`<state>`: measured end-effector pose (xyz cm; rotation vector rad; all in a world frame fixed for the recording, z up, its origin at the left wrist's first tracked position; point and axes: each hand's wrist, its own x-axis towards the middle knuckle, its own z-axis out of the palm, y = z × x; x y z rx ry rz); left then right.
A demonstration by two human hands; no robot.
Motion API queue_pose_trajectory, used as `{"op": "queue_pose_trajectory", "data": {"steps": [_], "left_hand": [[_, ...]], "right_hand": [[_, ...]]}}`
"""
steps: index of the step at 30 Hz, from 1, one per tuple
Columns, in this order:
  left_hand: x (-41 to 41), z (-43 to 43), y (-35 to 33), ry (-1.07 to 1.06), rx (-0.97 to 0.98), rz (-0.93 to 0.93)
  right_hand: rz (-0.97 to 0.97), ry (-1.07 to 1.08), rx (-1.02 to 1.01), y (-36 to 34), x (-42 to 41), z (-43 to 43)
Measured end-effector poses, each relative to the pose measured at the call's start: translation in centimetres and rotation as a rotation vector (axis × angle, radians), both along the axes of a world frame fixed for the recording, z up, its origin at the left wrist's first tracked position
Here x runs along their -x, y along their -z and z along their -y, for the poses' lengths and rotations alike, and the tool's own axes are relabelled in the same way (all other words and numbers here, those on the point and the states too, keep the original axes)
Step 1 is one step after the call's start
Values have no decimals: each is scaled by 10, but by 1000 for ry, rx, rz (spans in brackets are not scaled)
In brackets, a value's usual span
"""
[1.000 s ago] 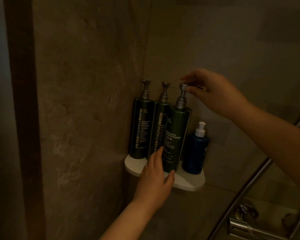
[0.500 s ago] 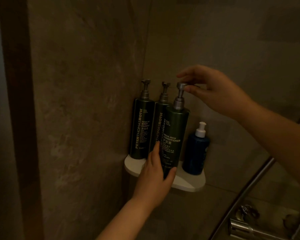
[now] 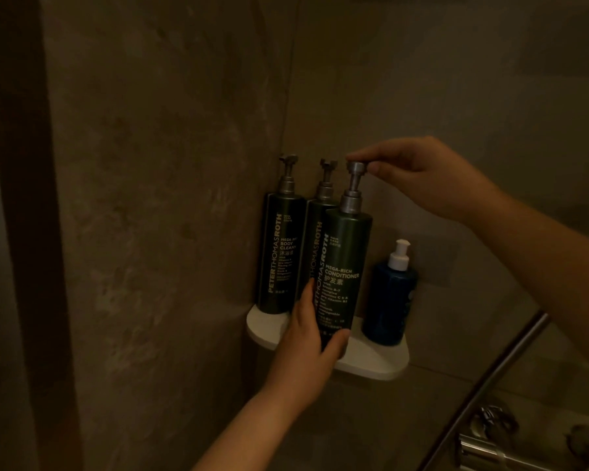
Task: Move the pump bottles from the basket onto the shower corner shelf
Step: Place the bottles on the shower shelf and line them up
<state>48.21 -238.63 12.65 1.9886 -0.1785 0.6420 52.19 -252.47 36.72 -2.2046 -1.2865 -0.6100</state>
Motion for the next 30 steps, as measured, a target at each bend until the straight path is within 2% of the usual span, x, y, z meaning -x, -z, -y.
{"op": "queue_pose_trajectory", "data": {"steps": [10,24,27,30], "left_hand": [[-2,3,2,-31,-11,23],[0,4,0,-59,-17,32],[1,4,1,-62,-27,36],[0,4,1,-61,-32,36]], "right_hand": [[21,-6,-2,-10,-2,-2],[79,213,62,-21,2,-10],[18,180,56,-22,4,-7],[-157,-8,-57,-18,2,0]]}}
